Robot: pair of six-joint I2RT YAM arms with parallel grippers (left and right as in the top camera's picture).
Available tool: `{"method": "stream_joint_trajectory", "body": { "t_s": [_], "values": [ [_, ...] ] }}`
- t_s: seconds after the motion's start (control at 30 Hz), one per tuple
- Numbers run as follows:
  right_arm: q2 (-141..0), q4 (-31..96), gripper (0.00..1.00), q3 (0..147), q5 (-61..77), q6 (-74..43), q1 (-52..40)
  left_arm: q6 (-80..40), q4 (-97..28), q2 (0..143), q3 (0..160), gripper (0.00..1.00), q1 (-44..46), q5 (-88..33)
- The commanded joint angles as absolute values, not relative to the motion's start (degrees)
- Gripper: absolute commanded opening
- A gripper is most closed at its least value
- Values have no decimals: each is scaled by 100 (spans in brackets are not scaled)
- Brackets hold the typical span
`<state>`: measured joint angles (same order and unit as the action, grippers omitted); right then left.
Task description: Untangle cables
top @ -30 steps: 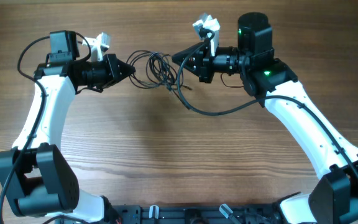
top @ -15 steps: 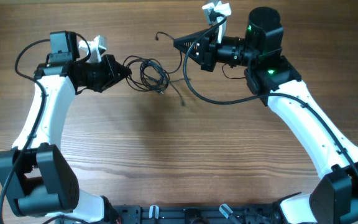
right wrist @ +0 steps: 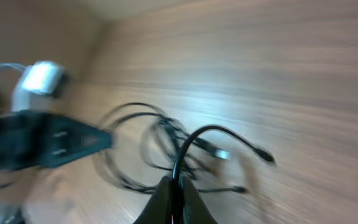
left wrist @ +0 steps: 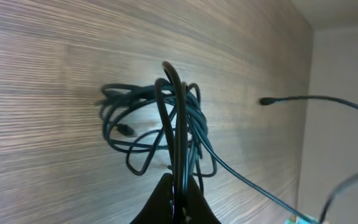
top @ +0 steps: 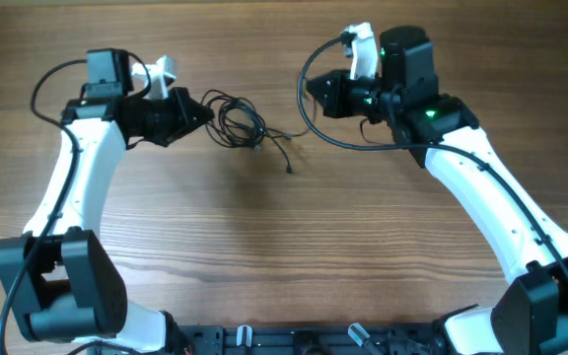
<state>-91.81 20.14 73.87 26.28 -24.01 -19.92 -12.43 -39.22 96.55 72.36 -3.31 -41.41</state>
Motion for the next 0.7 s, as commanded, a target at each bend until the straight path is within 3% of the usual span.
{"method": "stream_joint_trajectory", "body": {
  "t_s": [0.0, 0.23, 0.67],
  "values": [
    [-9080, 2276, 4, 7452, 1820, -2401, -1990, -794, -3824, 9644, 7220, 4, 36, -4191],
    [-9369, 2884, 4, 7450, 1824, -2469, -1990, -823, -3577, 9644, 7220, 4, 397, -3621],
    [-9894, 3002, 4, 7450, 2097, -4167, -1992, -834, -3581, 9738, 7220, 4, 596, -3092]
  ]
}}
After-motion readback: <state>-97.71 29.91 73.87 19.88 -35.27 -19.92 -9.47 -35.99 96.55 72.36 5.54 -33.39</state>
